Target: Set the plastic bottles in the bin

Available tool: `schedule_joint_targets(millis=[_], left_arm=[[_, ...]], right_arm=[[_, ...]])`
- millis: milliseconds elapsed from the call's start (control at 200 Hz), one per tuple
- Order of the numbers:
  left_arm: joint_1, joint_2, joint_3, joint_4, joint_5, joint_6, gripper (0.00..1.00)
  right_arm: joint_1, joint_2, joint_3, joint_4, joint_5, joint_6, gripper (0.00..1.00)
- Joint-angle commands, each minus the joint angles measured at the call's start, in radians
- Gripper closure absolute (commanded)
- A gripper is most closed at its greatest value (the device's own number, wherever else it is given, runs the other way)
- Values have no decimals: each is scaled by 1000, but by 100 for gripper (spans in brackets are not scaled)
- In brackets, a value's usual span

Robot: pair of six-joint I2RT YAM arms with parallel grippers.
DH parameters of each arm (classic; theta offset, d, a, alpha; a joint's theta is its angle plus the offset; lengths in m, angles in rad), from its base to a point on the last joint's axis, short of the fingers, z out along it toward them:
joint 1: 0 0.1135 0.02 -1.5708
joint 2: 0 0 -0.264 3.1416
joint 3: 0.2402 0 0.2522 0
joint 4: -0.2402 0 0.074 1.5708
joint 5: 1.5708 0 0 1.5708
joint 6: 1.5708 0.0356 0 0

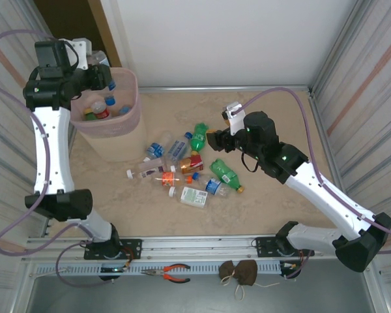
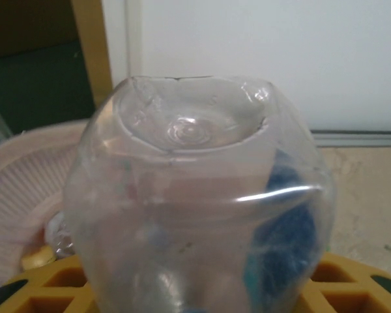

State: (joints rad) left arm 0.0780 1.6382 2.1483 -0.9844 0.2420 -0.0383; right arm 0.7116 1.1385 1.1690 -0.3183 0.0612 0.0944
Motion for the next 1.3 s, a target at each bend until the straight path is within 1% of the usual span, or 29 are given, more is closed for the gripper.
schedule_joint_targets(millis=[0, 120, 281, 551, 782, 857, 1012, 1102, 1293], left_arm=[[29, 48, 38, -90, 24, 38, 51], [37, 111, 26, -111, 38, 53, 51], [37, 187, -19, -118, 99, 52, 51], [37, 283, -84, -129, 105, 60, 46], [37, 350, -102, -129, 97, 73, 41], [37, 353, -100, -127, 98, 71, 39], [37, 316, -108, -108, 97, 63, 31], [37, 291, -108, -105, 92, 54, 28], [37, 227, -116, -99, 103, 46, 27]], right_arm=[[-7, -11, 31, -13, 28, 5, 28], [-7, -19, 28, -20, 31, 10, 28], [-8, -23, 26, -24, 40, 18, 28], [-7, -19, 28, -33, 42, 21, 28], [-8, -5, 27, -40, 45, 33, 28], [-8, -2, 29, -47, 43, 37, 28], [-17, 5, 41, -85, 45, 71, 28], [-44, 19, 53, -127, 31, 123, 28], [-129, 73, 72, -247, -38, 242, 31]])
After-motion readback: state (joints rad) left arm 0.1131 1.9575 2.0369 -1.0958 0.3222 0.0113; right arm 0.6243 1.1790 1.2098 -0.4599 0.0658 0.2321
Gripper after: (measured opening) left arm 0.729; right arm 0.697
